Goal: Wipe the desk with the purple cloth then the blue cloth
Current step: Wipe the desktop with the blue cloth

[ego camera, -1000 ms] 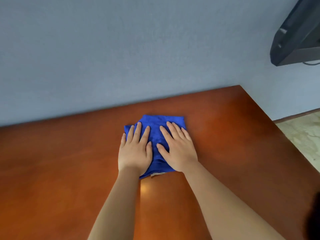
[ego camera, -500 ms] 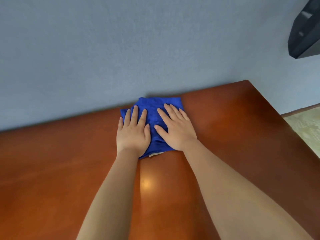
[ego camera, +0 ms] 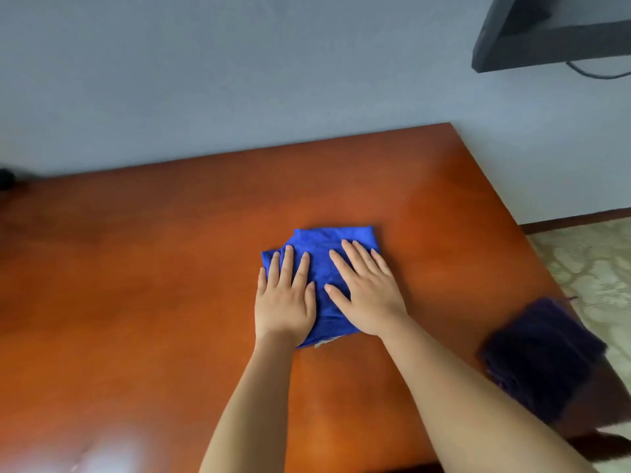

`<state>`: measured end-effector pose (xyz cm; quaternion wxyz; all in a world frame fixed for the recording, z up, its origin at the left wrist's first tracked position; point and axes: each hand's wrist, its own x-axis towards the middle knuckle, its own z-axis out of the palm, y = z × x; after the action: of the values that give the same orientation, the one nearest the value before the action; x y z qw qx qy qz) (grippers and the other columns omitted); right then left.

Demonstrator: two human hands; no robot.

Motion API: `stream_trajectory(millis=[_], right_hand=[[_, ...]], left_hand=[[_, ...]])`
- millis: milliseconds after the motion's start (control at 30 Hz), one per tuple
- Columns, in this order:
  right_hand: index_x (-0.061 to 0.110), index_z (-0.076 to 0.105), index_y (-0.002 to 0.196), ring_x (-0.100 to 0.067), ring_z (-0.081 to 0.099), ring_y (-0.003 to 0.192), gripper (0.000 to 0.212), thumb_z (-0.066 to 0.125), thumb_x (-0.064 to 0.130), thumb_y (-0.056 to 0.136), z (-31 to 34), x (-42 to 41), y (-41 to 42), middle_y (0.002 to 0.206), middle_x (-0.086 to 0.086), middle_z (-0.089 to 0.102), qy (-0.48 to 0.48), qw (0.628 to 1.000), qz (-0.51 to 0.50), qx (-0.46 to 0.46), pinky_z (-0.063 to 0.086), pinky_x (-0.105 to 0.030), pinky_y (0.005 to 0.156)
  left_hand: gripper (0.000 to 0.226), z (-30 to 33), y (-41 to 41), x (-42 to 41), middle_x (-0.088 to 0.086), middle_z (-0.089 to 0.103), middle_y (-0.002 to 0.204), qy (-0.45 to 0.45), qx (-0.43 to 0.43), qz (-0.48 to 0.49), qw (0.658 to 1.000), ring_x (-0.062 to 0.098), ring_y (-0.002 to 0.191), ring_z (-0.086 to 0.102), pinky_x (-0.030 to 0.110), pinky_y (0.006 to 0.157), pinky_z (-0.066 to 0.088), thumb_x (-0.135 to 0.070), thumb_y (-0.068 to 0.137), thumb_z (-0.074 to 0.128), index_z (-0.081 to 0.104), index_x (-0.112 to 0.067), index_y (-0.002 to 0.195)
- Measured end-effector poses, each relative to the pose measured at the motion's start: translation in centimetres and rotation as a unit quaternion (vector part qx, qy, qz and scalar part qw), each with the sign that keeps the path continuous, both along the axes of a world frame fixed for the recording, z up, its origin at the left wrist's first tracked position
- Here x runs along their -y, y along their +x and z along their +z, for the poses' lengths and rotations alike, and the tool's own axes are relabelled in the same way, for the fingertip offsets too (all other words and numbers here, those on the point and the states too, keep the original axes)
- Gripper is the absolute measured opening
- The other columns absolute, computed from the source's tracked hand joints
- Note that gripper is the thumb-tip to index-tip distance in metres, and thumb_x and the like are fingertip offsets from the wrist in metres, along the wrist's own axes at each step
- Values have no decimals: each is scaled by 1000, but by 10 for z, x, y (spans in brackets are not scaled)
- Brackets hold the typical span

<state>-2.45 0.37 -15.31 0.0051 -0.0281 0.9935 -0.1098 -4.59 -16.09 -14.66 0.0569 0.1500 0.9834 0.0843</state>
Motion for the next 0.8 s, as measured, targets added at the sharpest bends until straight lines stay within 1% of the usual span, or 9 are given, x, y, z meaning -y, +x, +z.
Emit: stream_trajectory(millis=[133,167,267,400,533,667,800], right_hand=[[20,40,146,-20,27,144,66,27,56,93,-1,-5,63,155,-7,31,-2,1000,-16,-8,9,-38,117],[20,41,145,-21,29,143,65,28,56,93,-1,-6,71,154,-7,33,1,1000,-17,-11,10,-38,116],[20,42,145,-21,29,143,65,29,56,92,0,-7,74,154,-8,34,0,1000,-16,-19,11,-38,116],[22,40,146,-19,25,145,66,29,55,91,-4,-8,53,156,-6,30,-5,999,-14,-31,9,-38,118],[22,38,147,-19,23,145,65,28,55,91,-7,-13,23,156,-5,29,-5,999,-19,-44,10,-38,119],[25,30,150,-16,14,147,69,19,58,90,-5,-20,-16,160,-2,19,5,999,-5,-32,5,-37,120],[27,26,151,-14,10,148,72,13,59,89,0,-27,-69,160,0,17,11,999,25,-27,4,-37,121]], left_hand=[[60,1,57,-7,10,27,156,-6,-2,-13,1000,32,144,24,49,115,20,-39,96,16,35,-18,148],[60,1,63,-8,9,27,156,-7,-1,-16,1000,32,144,24,49,115,20,-39,96,15,35,-18,148],[64,1,68,-8,5,15,160,3,-2,-16,1000,27,148,11,45,118,10,-42,93,7,24,-22,151],[68,0,52,-11,3,9,161,13,-9,-5,1000,24,149,4,43,119,3,-44,90,2,18,-24,153],[68,-1,22,-18,3,10,161,23,-21,1,1000,24,149,6,43,119,5,-44,89,2,20,-25,153],[70,-1,-11,-25,1,6,162,27,-25,18,999,22,149,1,41,119,2,-45,88,-1,16,-27,153],[72,-2,-53,-33,1,2,162,32,-24,49,998,21,149,-3,41,120,0,-46,86,-4,13,-27,153]])
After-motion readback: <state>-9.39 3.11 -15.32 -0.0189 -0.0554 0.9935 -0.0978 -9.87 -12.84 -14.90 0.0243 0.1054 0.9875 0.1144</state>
